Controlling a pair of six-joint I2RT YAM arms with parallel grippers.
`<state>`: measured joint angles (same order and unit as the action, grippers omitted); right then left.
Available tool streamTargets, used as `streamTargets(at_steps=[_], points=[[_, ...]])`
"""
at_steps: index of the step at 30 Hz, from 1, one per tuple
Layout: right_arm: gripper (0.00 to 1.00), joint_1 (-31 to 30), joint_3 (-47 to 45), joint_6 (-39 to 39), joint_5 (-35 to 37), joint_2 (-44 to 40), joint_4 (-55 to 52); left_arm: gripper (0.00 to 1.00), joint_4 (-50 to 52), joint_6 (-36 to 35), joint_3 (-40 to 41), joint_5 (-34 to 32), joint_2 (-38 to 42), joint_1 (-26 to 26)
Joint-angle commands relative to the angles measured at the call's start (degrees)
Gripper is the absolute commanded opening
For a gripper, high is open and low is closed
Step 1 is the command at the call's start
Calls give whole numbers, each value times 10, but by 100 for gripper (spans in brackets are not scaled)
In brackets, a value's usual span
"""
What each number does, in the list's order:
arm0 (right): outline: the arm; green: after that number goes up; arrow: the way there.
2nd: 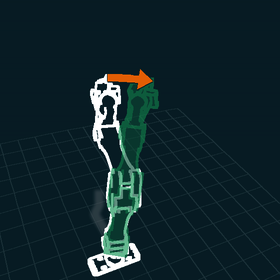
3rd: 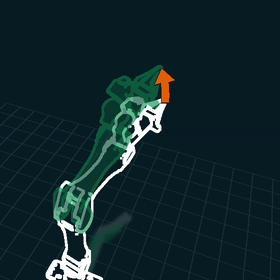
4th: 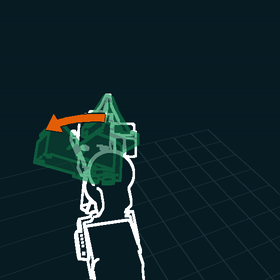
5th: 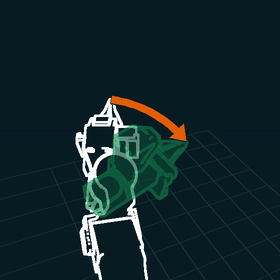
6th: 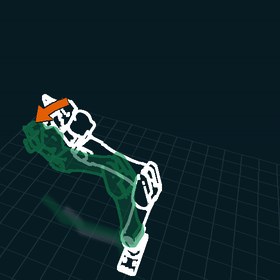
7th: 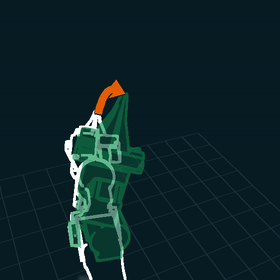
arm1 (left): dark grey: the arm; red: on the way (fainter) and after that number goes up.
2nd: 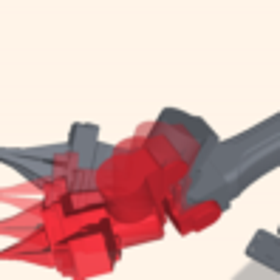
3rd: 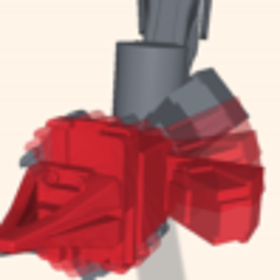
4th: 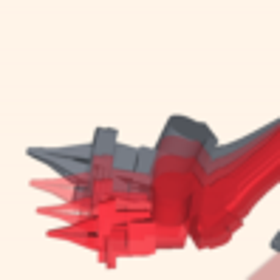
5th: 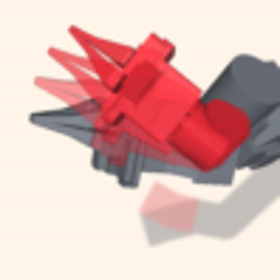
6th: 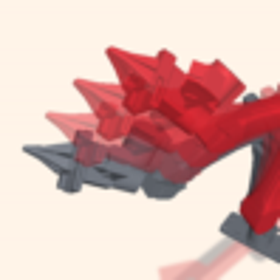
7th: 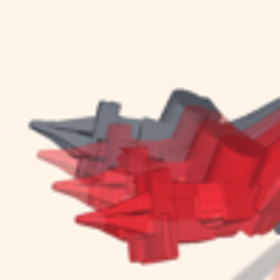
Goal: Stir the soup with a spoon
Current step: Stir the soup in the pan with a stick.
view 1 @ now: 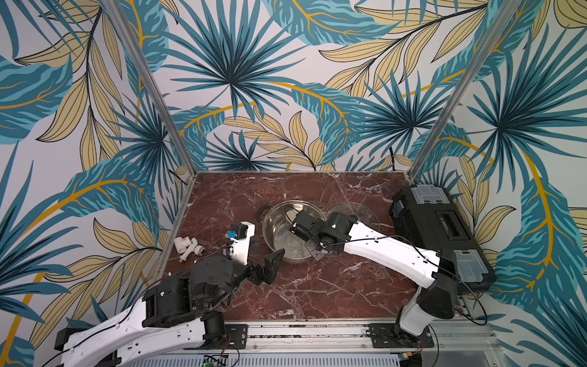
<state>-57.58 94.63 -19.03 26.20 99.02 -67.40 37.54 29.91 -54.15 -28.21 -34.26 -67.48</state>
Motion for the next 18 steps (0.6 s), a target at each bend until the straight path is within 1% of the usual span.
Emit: streamTargets(at_steps=[1, 7, 18], points=[[0, -14, 28, 11, -20, 23, 2, 100, 8, 12, 8, -18, 15, -2], [0, -42, 21, 7, -34, 19, 0, 100, 24, 15, 10, -33, 29, -2], [0, -69, -93, -42, -37, -84, -27, 100, 20, 13, 12, -38, 30, -2]])
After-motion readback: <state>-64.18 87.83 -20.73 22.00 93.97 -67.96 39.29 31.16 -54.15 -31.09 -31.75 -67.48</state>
